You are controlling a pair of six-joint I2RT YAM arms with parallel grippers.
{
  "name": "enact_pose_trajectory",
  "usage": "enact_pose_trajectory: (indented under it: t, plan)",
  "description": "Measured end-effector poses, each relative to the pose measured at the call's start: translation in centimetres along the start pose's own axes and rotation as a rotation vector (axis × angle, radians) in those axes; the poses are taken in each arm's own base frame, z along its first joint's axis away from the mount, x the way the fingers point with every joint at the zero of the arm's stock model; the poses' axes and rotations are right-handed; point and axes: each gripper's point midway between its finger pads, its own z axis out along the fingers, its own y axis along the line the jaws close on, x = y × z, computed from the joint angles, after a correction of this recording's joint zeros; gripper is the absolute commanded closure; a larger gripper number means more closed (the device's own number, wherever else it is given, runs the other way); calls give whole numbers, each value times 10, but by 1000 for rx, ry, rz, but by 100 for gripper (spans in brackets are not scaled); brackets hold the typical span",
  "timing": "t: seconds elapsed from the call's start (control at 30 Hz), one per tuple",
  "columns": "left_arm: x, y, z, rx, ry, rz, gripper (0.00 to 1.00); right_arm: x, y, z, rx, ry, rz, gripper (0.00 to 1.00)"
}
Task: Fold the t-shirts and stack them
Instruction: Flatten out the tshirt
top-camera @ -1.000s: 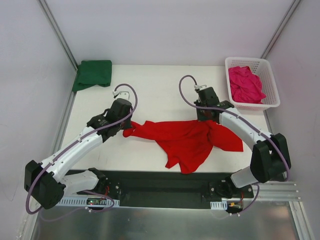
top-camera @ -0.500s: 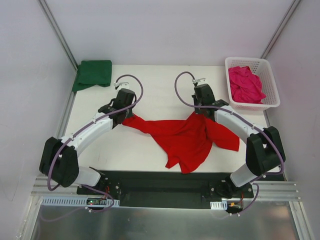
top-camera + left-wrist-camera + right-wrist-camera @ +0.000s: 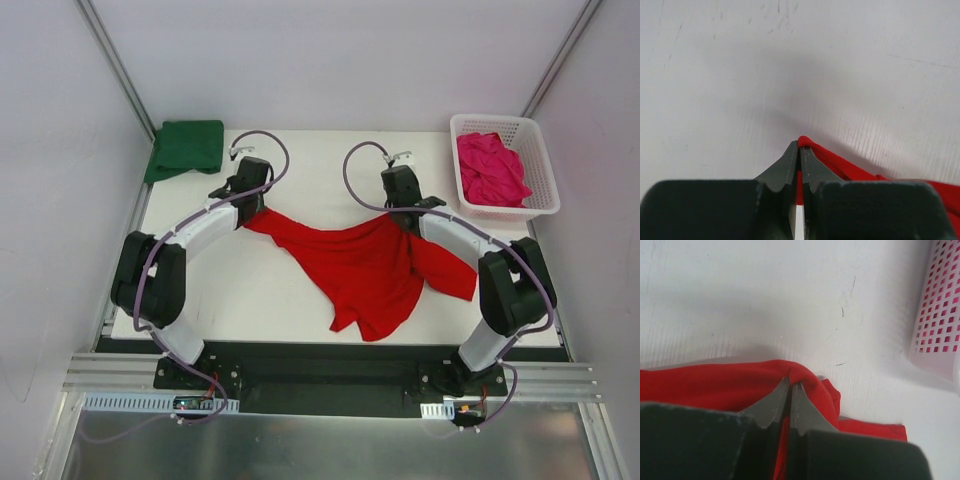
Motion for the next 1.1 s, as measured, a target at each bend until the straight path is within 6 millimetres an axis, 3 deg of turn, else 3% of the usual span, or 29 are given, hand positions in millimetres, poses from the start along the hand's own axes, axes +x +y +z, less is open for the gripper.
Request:
enact_pose_trajectory:
  t: [0.17, 0.23, 0.27, 0.33, 0.37, 0.4, 0.43, 0.6, 0.7, 0.9, 1.1]
  plan:
    - [-15, 3, 25, -26, -7, -7, 100, -8, -3, 7, 40, -11, -6, 96]
    - [-21, 2, 33, -31, -11, -7, 100, -11, -2, 11, 46, -13, -14, 81]
    - [-24, 1, 38, -31, -15, -5, 89, -12, -1, 13, 47, -14, -18, 62]
    - [-29, -2, 45, -32, -18, 7, 48, -16, 1, 16, 46, -16, -25, 49]
    - [-30, -4, 48, -31, -19, 13, 2, -17, 2, 16, 45, -16, -27, 39]
    - [-31, -6, 51, -29, -20, 18, 1, -17, 2, 16, 43, -17, -28, 35]
    - [-31, -7, 53, -25, -21, 21, 1, -18, 2, 16, 42, -17, -26, 26]
    - [-32, -9, 51, -15, -26, 2, 1, -15, 0, 8, 35, -4, -20, 21]
    - [-24, -5, 40, -1, -18, -6, 1, -15, -6, -10, 27, -11, -1, 21]
    - [-11, 4, 5, 50, -26, -26, 1, -10, -7, -65, -35, -50, 45, 20]
    - [1, -12, -5, 105, -17, 8, 1, 14, 3, -100, -135, -12, 55, 19]
